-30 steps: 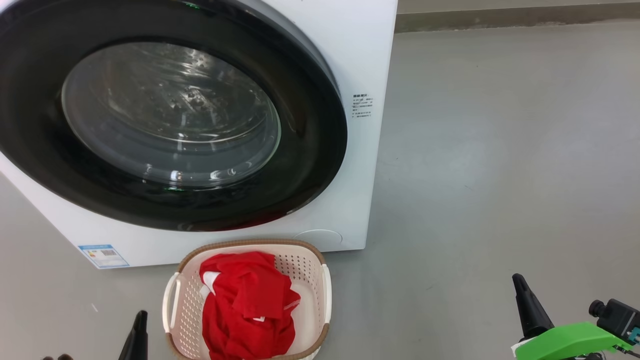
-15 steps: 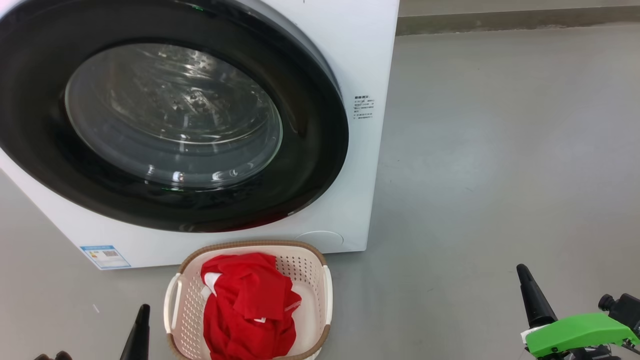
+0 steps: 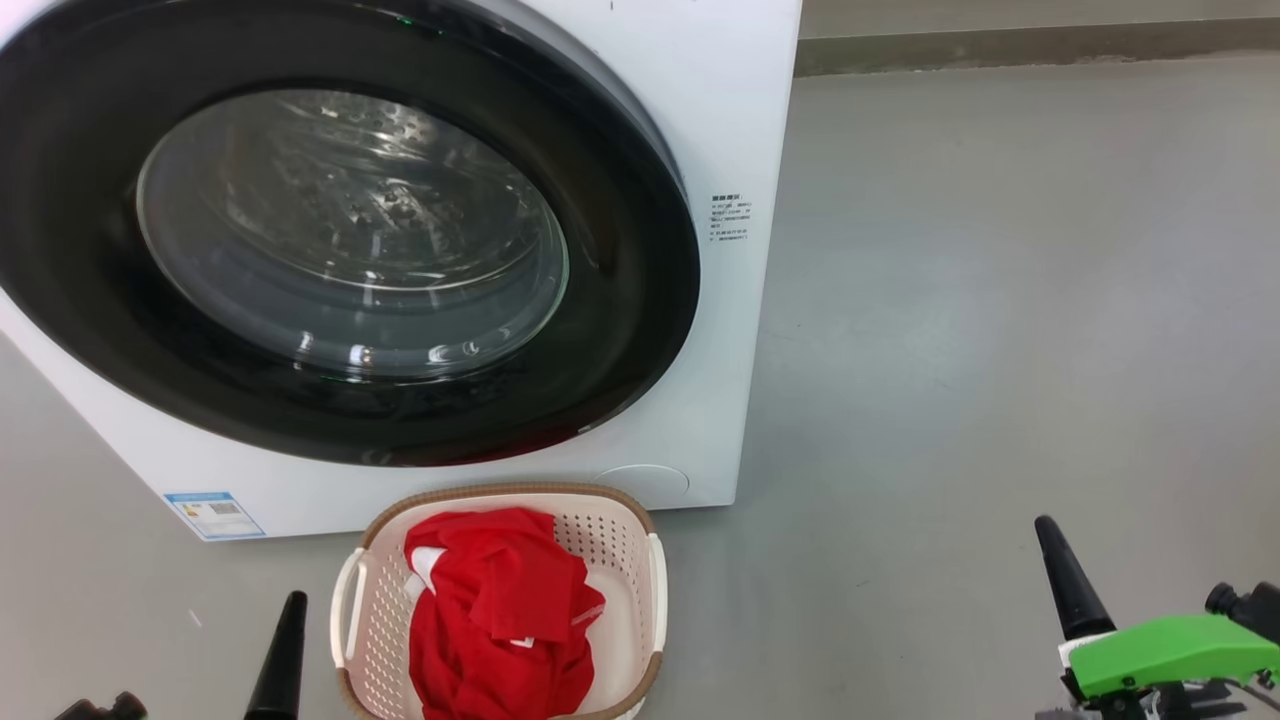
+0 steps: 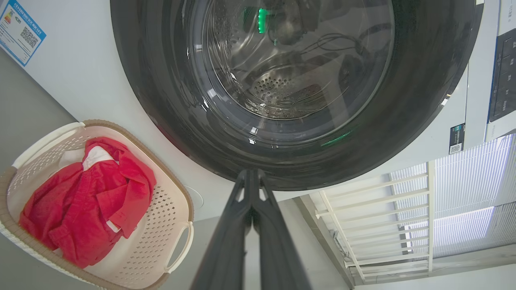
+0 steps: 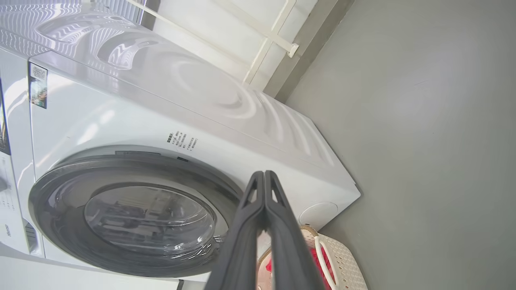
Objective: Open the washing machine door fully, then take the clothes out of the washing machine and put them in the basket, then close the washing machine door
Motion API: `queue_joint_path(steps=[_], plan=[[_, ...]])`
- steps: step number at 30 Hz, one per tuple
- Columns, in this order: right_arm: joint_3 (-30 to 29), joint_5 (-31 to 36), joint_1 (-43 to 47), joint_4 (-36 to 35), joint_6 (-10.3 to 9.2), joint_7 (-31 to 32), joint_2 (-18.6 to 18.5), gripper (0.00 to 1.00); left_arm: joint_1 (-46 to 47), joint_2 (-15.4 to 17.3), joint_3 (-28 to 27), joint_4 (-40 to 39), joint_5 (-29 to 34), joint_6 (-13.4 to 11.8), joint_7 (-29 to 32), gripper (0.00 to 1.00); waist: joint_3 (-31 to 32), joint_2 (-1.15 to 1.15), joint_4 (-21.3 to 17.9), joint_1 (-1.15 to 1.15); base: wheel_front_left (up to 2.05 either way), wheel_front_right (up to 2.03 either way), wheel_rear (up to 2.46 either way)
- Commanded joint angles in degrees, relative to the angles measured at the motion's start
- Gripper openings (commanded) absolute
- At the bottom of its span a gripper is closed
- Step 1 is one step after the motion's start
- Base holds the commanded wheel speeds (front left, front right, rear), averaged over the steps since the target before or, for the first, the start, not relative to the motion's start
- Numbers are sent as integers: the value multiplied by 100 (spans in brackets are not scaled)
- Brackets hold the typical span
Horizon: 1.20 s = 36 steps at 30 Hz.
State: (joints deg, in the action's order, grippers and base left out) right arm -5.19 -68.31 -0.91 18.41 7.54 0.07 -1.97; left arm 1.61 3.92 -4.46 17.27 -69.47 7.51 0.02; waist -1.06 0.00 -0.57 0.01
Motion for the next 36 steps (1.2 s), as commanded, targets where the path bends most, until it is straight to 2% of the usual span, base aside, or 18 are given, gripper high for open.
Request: queue_joint_path(steps=[1,36], plan=[[23,-166,-317,-192,1,40,-82,0,240,26,-157,-176,-157,-1,58,0,3,0,2,0,0,0,0],[-135,-2325,-522,-432,-5,631,-90,0,452,-101,-207,-320,-2214,-2,634,0,87,0,56,0,0,0,0]])
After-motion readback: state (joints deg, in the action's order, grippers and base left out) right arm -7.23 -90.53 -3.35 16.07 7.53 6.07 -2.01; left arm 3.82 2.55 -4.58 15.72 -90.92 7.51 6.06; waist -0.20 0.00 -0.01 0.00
